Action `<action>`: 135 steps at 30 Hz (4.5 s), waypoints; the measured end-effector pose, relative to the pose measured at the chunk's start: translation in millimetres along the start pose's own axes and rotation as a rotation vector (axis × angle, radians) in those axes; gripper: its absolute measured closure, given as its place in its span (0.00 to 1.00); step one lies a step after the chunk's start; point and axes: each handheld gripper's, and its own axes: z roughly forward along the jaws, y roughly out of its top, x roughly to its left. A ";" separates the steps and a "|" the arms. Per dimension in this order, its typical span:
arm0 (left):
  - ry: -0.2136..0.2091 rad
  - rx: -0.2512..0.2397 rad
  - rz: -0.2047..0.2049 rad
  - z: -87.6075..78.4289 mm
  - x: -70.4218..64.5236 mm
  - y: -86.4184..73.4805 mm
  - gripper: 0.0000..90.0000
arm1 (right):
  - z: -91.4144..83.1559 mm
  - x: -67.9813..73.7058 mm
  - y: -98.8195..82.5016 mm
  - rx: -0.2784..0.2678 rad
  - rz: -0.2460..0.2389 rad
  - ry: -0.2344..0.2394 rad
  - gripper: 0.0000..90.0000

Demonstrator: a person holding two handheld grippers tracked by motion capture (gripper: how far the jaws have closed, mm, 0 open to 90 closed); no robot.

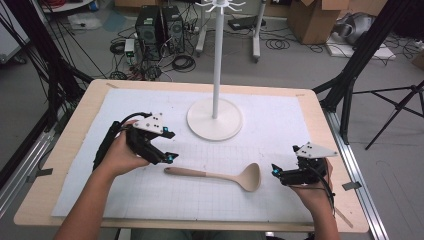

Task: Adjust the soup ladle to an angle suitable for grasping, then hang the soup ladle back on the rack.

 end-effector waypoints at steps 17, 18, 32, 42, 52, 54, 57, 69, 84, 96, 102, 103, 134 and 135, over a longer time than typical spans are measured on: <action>0.131 -0.250 -0.117 -31.0 -10.6 -54.3 0.14 | 0.5 -0.3 -0.1 0.000 0.001 0.008 0.01; 0.141 -0.249 -0.118 -31.3 -10.6 -58.0 0.14 | 0.5 -0.6 -0.3 -0.003 0.004 0.007 0.01; 0.214 -0.279 -0.154 -30.6 -12.4 -90.4 0.02 | 1.3 -4.0 -2.0 0.000 0.014 0.005 0.01; 0.235 -0.220 -0.157 -35.6 -12.5 -110.0 0.02 | 0.7 -6.2 -2.7 -0.005 0.021 0.009 0.01; 0.230 -0.243 -0.157 -37.4 -12.6 -106.3 0.02 | -1.0 -5.9 -2.9 -0.011 0.023 0.011 0.01; 0.230 -0.244 -0.160 -37.7 -12.5 -106.3 0.02 | -1.6 -6.5 -3.2 -0.014 0.024 0.008 0.01; 0.224 -0.264 -0.172 -39.7 -12.7 -106.2 0.02 | -1.1 -6.7 -3.2 -0.013 0.025 0.007 0.01; 0.220 -0.282 -0.163 -42.0 -14.7 -104.1 0.02 | -4.6 -7.8 5.0 -0.043 0.025 0.028 0.01; 0.224 -0.274 -0.141 -42.2 -16.6 -101.5 0.02 | 10.8 5.9 65.0 -0.033 -0.076 0.135 0.01; 0.220 -0.273 -0.133 -40.6 -17.3 -100.8 0.02 | 41.4 41.7 96.9 0.039 -0.189 0.238 0.01; 0.219 -0.270 -0.130 -39.2 -17.5 -100.4 0.02 | 55.9 60.1 109.3 0.079 -0.246 0.293 0.01; 0.217 -0.269 -0.131 -39.0 -17.6 -100.4 0.02 | 58.8 63.5 111.2 0.090 -0.254 0.300 0.01; 0.226 -0.250 -0.122 -36.3 -17.6 -101.6 0.02 | 138.1 128.6 109.9 0.449 -0.441 0.463 0.05; 0.227 -0.244 -0.119 -36.5 -17.4 -101.6 0.02 | 139.5 130.3 109.0 0.458 -0.448 0.466 0.05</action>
